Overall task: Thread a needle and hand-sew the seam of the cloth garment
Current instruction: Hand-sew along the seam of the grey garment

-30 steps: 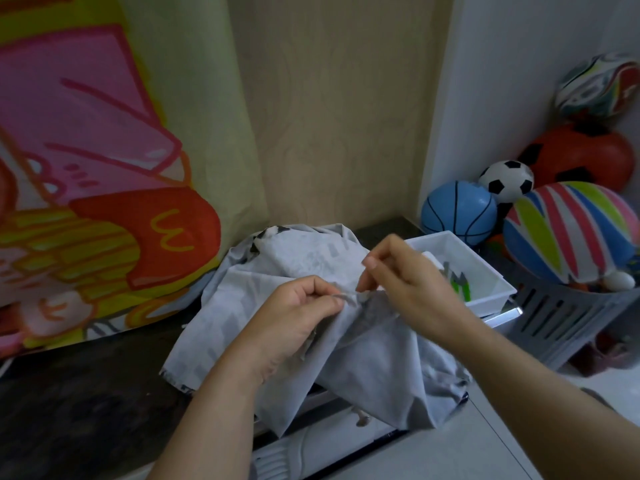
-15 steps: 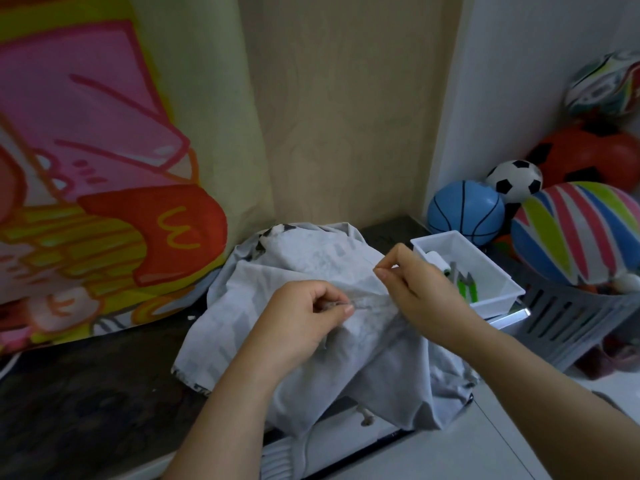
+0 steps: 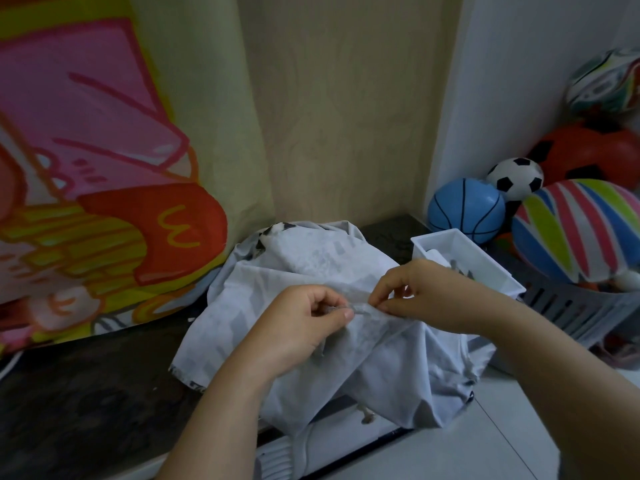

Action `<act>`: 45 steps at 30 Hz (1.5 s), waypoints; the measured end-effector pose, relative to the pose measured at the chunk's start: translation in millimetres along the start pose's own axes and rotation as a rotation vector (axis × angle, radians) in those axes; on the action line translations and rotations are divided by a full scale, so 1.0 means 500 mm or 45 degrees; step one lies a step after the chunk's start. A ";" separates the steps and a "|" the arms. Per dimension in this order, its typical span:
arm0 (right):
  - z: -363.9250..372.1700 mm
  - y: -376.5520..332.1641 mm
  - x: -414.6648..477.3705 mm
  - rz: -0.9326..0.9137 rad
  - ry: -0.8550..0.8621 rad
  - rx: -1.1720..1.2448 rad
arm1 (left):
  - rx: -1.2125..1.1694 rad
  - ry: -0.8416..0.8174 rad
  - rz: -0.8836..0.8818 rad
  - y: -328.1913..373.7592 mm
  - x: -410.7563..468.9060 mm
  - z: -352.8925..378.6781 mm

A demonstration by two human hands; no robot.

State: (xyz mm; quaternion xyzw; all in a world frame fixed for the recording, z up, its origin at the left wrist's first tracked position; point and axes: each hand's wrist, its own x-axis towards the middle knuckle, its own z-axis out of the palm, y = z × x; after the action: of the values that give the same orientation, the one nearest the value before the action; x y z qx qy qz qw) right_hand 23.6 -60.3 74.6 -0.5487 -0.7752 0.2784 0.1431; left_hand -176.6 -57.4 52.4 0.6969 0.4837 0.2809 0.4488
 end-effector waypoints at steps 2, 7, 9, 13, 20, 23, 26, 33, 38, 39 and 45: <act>-0.002 0.001 0.000 -0.007 0.006 0.016 | -0.015 -0.004 -0.006 -0.001 0.000 0.000; -0.006 0.005 -0.003 -0.027 0.008 0.055 | -0.032 -0.014 -0.005 0.000 0.000 0.001; -0.007 0.007 -0.004 -0.034 0.003 0.074 | -0.036 -0.026 -0.005 0.000 0.000 0.000; -0.009 0.010 -0.005 -0.035 -0.002 0.098 | -0.026 -0.049 -0.010 -0.002 -0.001 -0.001; -0.006 0.005 -0.006 -0.030 -0.005 0.117 | -0.033 -0.085 -0.006 -0.006 0.000 -0.003; 0.001 -0.004 -0.007 -0.037 0.004 0.175 | -0.079 -0.097 -0.010 -0.006 0.001 -0.002; 0.016 -0.015 -0.003 -0.063 0.023 0.346 | -0.167 -0.087 -0.007 -0.004 0.003 0.001; 0.038 -0.033 -0.004 -0.220 0.114 0.584 | -0.297 0.068 -0.081 -0.012 0.016 -0.005; 0.058 -0.039 0.007 -0.259 0.351 0.379 | -0.330 0.053 -0.131 -0.010 0.015 -0.003; 0.058 -0.041 0.006 -0.238 0.377 0.404 | -0.339 0.055 -0.144 -0.012 0.016 -0.003; 0.001 -0.060 0.001 -0.050 0.960 1.220 | -0.268 0.155 -0.332 -0.038 0.031 -0.003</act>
State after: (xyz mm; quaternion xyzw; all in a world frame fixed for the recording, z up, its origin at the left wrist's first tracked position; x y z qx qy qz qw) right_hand 0.1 -67.2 91.6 -0.4697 -0.4697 0.3800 0.6437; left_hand -180.1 -39.8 35.6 0.5591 0.5643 0.3111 0.5217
